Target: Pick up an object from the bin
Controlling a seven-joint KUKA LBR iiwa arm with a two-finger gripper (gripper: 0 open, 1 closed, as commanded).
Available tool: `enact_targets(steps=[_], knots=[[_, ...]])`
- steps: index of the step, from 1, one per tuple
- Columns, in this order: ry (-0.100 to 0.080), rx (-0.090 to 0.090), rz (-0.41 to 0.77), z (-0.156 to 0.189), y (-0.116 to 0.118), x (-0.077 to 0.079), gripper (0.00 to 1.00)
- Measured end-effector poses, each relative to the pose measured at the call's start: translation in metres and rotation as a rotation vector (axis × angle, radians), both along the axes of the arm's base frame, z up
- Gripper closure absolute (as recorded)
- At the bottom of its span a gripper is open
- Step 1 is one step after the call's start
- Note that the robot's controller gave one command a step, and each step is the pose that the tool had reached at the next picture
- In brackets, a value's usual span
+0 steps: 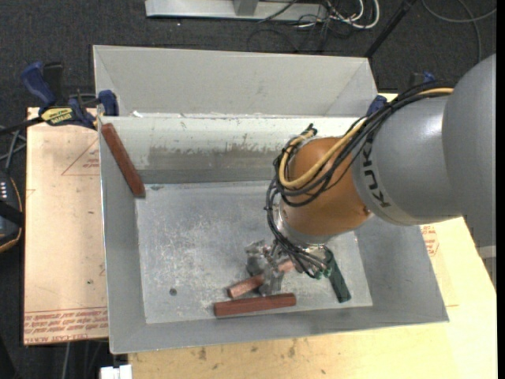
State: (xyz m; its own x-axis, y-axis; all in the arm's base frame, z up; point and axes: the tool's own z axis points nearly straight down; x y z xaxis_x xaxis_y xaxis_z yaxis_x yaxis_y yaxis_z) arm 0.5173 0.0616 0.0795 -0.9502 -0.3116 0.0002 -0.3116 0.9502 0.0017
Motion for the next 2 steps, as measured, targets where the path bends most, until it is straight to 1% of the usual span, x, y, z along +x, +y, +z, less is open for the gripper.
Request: enact_targets(steps=[1, 2], knots=[[-0.002, 0.0, -0.016, 0.1072, -0.0052, -0.0018, 1.0], [-0.002, 0.0, -0.016, 0.1072, -0.0052, -0.0018, 1.0]])
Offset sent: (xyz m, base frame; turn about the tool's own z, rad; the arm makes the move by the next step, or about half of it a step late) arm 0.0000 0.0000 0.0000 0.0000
